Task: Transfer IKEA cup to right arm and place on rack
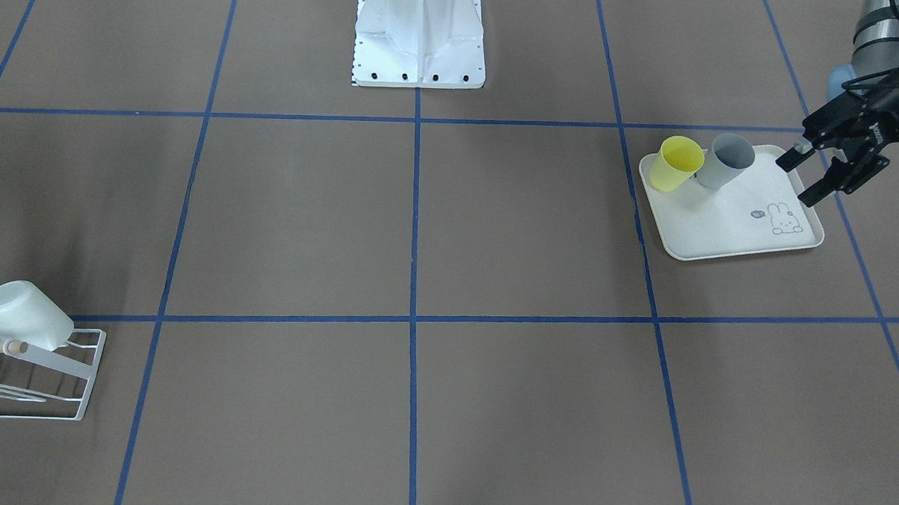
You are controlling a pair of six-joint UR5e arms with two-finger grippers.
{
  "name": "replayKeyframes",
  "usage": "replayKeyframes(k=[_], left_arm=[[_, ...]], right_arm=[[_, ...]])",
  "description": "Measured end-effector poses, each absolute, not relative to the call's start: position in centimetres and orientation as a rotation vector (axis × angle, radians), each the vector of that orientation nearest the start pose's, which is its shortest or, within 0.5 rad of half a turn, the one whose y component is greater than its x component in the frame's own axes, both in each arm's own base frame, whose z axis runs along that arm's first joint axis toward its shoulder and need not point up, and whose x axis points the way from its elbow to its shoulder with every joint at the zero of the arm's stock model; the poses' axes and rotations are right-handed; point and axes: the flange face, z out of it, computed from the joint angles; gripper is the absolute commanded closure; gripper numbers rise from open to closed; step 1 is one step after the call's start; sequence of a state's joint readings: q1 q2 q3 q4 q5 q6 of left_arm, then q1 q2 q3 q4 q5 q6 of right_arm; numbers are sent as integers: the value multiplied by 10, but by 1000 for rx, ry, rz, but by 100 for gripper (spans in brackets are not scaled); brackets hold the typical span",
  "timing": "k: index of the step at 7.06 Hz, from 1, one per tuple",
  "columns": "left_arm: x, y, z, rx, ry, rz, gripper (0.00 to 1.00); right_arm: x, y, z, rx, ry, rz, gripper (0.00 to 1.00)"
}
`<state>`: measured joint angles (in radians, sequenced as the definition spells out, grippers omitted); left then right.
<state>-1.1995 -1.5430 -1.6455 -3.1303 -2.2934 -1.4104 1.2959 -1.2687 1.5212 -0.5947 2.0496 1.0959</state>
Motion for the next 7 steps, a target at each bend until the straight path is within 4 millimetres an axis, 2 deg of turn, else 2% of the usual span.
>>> replayKeyframes(k=[2,3,5,7], left_arm=[[78,-447,473,708,1401,-294,0],[68,-442,489,783,1280,-297,0],[51,-403,524,783,1071,-249,0],[58,-370,544,661,961,-155,0]], right_arm=[[-94,-617,396,663,-1118,416,0],[-95,-615,394,663,-1121,417,0],[-95,-615,392,662,-1126,421,0],[-98,-613,384,646,-1156,453,0]])
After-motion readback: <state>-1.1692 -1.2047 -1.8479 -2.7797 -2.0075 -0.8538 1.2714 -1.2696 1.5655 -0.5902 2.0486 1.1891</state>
